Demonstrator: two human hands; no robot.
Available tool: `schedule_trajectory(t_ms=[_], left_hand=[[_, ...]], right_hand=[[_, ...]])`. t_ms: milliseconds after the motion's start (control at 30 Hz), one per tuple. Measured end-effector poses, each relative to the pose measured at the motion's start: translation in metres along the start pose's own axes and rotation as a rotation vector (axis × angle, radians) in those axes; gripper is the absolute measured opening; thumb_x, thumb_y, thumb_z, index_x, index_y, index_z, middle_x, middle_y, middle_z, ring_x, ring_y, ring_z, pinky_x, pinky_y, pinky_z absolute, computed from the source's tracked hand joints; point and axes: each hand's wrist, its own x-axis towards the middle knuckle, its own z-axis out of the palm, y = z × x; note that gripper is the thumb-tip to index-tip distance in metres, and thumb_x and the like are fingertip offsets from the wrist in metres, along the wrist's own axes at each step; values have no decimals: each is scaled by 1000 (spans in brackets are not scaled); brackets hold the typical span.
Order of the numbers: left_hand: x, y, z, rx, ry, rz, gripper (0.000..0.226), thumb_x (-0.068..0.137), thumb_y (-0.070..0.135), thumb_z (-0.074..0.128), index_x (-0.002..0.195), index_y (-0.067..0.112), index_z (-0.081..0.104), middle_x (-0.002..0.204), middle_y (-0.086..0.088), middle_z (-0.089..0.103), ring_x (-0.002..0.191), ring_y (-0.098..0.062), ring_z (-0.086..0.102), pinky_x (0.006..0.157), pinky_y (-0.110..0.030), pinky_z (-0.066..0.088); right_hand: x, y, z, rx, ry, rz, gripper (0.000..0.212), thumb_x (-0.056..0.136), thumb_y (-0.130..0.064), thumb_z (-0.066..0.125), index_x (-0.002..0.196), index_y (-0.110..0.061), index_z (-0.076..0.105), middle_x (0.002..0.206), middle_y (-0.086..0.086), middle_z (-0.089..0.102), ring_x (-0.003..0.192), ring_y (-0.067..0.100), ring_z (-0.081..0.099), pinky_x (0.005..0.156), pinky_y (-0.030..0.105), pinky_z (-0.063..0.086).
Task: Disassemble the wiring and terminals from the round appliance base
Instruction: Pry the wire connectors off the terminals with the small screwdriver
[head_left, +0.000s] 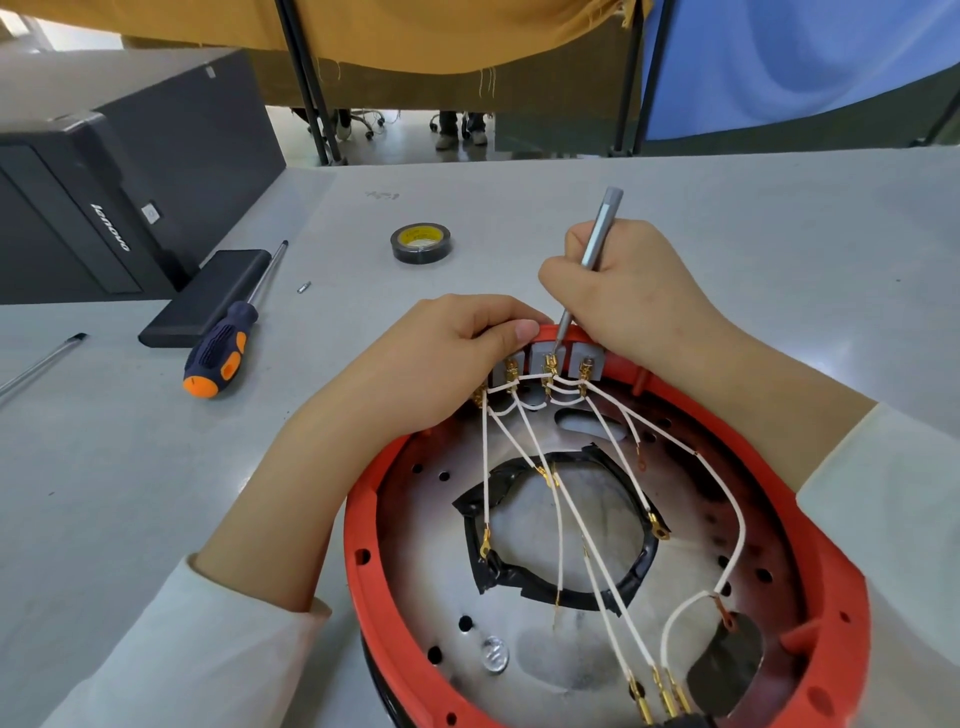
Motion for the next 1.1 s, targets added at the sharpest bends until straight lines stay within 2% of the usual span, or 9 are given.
schedule_trajectory(t_ms=[200, 433, 600, 700, 800, 933, 1000, 1100], left_hand=[[0, 1, 0, 4, -7, 0, 25, 98, 34, 45, 113, 35, 65, 105, 15, 69, 101, -1, 60, 93, -22, 44], [1, -1, 0, -6, -3, 7, 24, 98, 33, 46, 110, 37, 66, 104, 18, 69, 100, 4, 58, 85, -8, 41], [1, -1, 0, -8, -6, 8, 23, 98, 33, 46, 109, 36, 66, 104, 17, 68, 101, 3, 58, 90, -14, 43], [2, -1, 0, -8, -6, 7, 23, 98, 32, 46, 109, 35, 66, 104, 18, 68, 100, 5, 58, 86, -10, 42], [2, -1, -1, 4, -7, 8, 24, 98, 32, 46, 111, 35, 66, 104, 19, 68, 97, 6, 57, 79, -6, 42], [2, 0, -1, 4, -8, 8, 24, 98, 31, 46, 111, 34, 66, 105, 17, 68, 102, 3, 58, 90, -14, 42], [2, 0, 0, 0, -9, 5, 24, 98, 31, 46, 111, 34, 66, 105, 16, 68, 101, 2, 59, 90, -16, 43], [2, -1, 0, 17, 1, 8, 23, 98, 33, 46, 107, 38, 65, 102, 17, 68, 93, 4, 58, 80, -9, 41]], right_hand=[[1, 1, -1, 10, 0, 0, 33, 82, -10, 50, 55, -15, 33, 50, 1, 32, 46, 10, 32, 40, 16, 28], [1, 0, -1, 25, -35, 16, 32, 84, -9, 49, 56, -15, 34, 51, 2, 32, 46, 9, 33, 40, 15, 28], [6, -1, 0, 51, -95, 81, 34, 83, -9, 49, 54, -16, 31, 56, 7, 31, 51, 14, 32, 40, 17, 27], [9, 0, 1, 42, -132, 130, 35, 83, -10, 49, 54, -17, 31, 60, 9, 32, 55, 17, 33, 40, 19, 27], [10, 1, 2, 44, -155, 153, 36, 83, -10, 50, 53, -17, 31, 57, 5, 31, 51, 14, 31, 39, 19, 27], [12, 1, 2, 39, -178, 182, 34, 83, -12, 51, 54, -17, 33, 56, 4, 32, 50, 13, 32, 43, 22, 28], [11, 1, 2, 31, -167, 168, 35, 83, -11, 50, 54, -16, 32, 54, 2, 31, 48, 12, 31, 41, 19, 28], [4, 0, 2, 9, -77, 66, 36, 82, -10, 50, 53, -16, 29, 48, -4, 27, 42, 9, 28, 38, 15, 25]])
